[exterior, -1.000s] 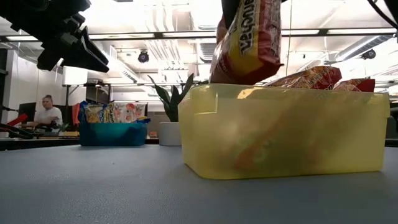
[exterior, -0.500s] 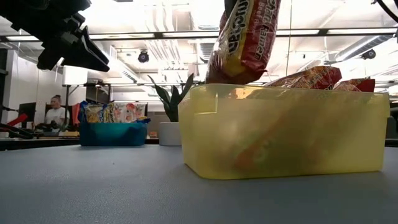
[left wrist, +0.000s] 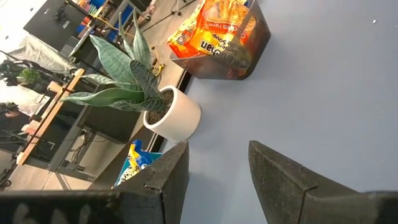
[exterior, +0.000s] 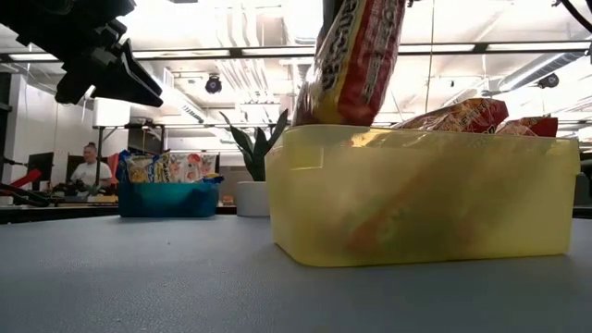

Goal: Sort Maruchan noodles
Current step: Put the red bag into the yellow bin

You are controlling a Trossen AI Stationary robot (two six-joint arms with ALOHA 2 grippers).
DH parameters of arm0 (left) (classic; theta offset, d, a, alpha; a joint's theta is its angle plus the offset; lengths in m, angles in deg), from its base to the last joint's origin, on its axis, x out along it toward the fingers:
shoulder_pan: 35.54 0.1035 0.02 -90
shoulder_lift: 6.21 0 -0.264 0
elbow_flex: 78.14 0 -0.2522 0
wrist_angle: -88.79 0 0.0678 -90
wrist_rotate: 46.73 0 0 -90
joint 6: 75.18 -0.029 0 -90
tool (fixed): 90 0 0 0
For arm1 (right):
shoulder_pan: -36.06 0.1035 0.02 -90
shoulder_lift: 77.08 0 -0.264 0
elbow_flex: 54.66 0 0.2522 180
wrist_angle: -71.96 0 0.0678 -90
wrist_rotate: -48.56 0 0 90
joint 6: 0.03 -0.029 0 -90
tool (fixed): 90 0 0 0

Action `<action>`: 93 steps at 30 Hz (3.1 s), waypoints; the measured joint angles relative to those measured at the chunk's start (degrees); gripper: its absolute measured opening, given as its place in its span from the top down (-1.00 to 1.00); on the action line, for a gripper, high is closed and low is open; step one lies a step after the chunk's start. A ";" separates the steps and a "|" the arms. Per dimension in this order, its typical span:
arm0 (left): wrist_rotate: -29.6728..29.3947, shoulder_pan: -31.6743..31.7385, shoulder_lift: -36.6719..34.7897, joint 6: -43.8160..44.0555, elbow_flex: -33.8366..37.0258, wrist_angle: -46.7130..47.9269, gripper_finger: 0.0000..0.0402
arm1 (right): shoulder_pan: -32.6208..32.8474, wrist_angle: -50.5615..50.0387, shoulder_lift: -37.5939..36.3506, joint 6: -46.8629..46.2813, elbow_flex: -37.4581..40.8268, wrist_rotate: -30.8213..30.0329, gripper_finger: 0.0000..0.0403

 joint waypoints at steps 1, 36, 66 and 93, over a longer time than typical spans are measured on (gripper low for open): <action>0.00 0.00 0.00 0.00 0.00 0.00 0.25 | 0.00 0.64 0.00 0.00 0.58 0.21 0.96; -0.02 0.02 0.00 0.00 -0.01 -0.33 0.25 | -0.81 4.64 -0.39 9.64 4.95 5.87 0.31; -0.02 0.02 0.02 -0.19 -0.02 -0.85 0.25 | -1.85 12.39 4.91 17.35 5.37 13.13 0.91; 28.63 0.00 0.18 -10.44 -3.57 -13.18 0.25 | -2.04 6.11 -2.04 16.37 4.93 13.60 0.19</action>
